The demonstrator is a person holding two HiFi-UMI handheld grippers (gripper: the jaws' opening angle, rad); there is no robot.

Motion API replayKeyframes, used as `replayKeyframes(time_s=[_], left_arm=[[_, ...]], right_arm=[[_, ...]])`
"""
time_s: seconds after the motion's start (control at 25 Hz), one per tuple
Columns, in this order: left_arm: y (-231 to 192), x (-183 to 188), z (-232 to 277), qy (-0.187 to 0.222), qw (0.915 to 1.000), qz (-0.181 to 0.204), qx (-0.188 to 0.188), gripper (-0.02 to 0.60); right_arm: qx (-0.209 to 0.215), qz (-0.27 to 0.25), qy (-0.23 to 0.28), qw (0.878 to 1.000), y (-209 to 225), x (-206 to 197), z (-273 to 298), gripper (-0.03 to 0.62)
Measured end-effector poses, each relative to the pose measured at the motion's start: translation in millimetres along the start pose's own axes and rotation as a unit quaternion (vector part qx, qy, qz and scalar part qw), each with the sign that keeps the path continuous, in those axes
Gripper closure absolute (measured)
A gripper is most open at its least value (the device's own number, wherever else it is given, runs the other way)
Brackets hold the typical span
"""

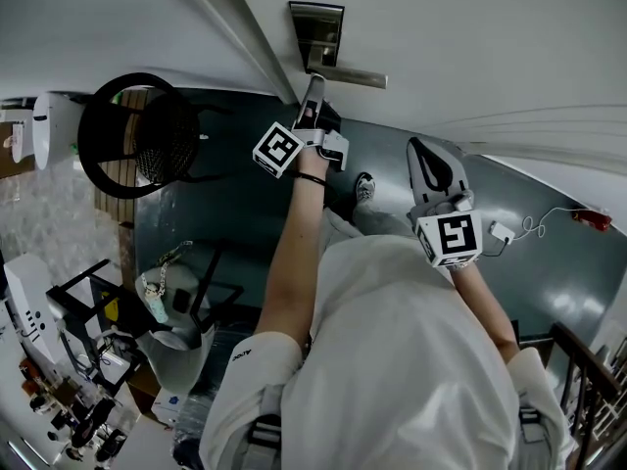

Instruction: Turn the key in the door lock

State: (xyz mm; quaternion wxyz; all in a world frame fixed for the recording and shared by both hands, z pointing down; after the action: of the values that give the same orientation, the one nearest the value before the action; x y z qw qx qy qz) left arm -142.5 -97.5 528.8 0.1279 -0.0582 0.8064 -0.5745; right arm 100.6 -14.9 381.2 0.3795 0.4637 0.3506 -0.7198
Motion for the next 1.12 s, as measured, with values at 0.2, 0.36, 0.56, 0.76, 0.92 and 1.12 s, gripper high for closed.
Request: replayKeyframes(time_s=[0.2,0.36,0.56,0.76,0.92,1.12], left_arm=[[-5,-2,0,0.034,0.9929,-0.102,-0.051,0.554],[-11,-8,-3,0.083,0.9732,-0.203,-0.069,0.554],[-16,-13,-3,0.119,0.9381,-0.310,-0.098,0.554],[-18,-12,-3,0.113,0.9344,-0.321,-0.104,0.552],[-17,-7,-3,0.082,0.9552,-0.270,-0.089,0.549],[-11,-6,-1,0.029,0.9718,-0.213,-0.097,0.433]], right_arm=[[-0.001,-0.003,-0.002,1.000,-2,0,1,0.602],[-0.001,-0.005,-0.002,1.000,-6,1,0,0.602],[-0.003,-0.005,-0.003,1.000,-8,2,0,0.602],[-0.002,-0.008,-0.003,1.000,-10,2,3,0.602],[-0.008,-0.005,-0.006,1.000,-8,2,4,0.602],[-0.005,-0.002,-0.006,1.000,-10,2,8,0.602]])
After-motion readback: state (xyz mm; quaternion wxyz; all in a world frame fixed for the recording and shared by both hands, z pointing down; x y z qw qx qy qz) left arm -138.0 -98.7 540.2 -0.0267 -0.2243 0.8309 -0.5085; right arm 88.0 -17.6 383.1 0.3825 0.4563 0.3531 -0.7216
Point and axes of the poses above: the fingertips, and each gripper's own axes: z forward along the fingers, y to its right, x out of its top, the point moved 9 cm from there along -z, backward along the fingers, and after that the axes turned 13 degrees about -x, right-handed, at the moved point
